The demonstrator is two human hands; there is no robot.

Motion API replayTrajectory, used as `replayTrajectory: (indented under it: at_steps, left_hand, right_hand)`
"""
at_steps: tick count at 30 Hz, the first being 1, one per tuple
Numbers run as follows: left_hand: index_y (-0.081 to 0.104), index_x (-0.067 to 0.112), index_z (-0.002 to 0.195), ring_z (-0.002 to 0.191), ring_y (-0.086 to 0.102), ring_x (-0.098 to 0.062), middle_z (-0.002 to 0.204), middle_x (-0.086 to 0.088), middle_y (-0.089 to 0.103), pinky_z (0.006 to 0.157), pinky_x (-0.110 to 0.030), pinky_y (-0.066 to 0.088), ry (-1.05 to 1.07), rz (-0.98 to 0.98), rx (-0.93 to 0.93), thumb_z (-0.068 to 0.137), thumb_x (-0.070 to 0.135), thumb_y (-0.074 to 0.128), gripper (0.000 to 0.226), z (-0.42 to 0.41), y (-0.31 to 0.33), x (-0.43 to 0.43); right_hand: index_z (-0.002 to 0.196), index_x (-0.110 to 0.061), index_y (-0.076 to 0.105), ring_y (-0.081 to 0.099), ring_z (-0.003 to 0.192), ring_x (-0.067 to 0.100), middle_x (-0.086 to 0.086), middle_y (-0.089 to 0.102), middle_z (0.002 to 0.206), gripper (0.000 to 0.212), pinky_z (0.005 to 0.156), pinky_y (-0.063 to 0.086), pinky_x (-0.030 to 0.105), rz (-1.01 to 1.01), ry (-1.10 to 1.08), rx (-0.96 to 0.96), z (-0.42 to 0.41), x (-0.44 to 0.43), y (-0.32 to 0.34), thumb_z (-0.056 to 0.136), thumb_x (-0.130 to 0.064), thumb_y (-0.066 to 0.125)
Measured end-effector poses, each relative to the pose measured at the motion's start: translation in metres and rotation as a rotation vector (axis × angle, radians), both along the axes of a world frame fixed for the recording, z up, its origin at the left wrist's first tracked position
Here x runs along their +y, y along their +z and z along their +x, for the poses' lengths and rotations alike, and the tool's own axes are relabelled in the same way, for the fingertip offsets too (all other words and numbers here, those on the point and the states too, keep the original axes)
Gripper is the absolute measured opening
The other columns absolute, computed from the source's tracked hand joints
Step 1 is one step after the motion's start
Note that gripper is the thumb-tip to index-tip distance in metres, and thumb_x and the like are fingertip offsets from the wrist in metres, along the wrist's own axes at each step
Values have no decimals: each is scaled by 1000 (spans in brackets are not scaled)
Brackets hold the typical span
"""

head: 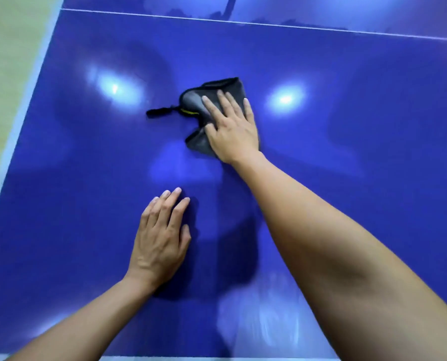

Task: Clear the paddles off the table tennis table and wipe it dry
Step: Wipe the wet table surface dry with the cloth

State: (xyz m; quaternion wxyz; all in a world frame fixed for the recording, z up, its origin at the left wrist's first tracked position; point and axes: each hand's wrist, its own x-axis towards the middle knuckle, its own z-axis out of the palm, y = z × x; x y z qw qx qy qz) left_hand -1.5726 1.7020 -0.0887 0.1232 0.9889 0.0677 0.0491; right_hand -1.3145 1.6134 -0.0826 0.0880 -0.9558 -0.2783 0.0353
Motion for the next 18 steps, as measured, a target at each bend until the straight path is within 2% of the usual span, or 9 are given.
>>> replayTrajectory:
  at_steps: [6, 8, 10, 13, 15, 18]
  left_hand:
    - [51, 6, 141, 145, 38, -33, 155, -12, 43, 123, -47, 24, 13, -24, -15, 95, 22, 39, 50, -2, -3, -2]
    - [51, 5, 141, 145, 38, -34, 155, -13, 43, 123, -48, 25, 21, -29, -31, 96, 20, 38, 50, -3, -4, -2]
    - [50, 4, 141, 145, 38, -34, 154, -14, 43, 122, -49, 25, 22, -30, -39, 97, 20, 37, 49, -5, -6, -1]
    - [50, 5, 142, 145, 38, -34, 154, -15, 43, 122, -49, 25, 16, -37, -37, 97, 19, 40, 48, -4, -7, 1]
    - [50, 5, 141, 145, 38, -35, 154, -15, 43, 122, -49, 25, 18, -43, -40, 96, 18, 41, 48, -4, -8, 1]
    - [52, 7, 140, 141, 39, -40, 154, -21, 40, 121, -50, 26, 45, -70, -30, 94, 17, 41, 49, -4, -7, 0]
  right_hand:
    - [160, -32, 27, 17, 155, 20, 7, 23, 168, 72, 127, 4, 49, -11, -582, 4, 13, -230, -1, 90, -48, 28]
    - [161, -29, 26, 15, 156, 23, 10, 21, 168, 74, 127, 4, 51, -47, -684, 34, 10, -266, 3, 90, -49, 27]
    - [161, -28, 24, 15, 156, 24, 11, 20, 168, 75, 126, 3, 51, -74, -709, 36, 9, -263, 3, 90, -49, 26]
    - [162, -27, 23, 16, 156, 25, 12, 19, 168, 77, 126, 5, 50, -64, -642, 21, 0, -212, 6, 88, -51, 21]
    - [161, -29, 25, 19, 155, 23, 10, 22, 168, 78, 126, 6, 47, -65, -458, -22, -20, -146, 4, 86, -51, 18]
    - [160, -34, 27, 19, 155, 18, 4, 24, 168, 71, 126, 6, 45, -55, -117, -67, -66, -27, 1, 91, -48, 29]
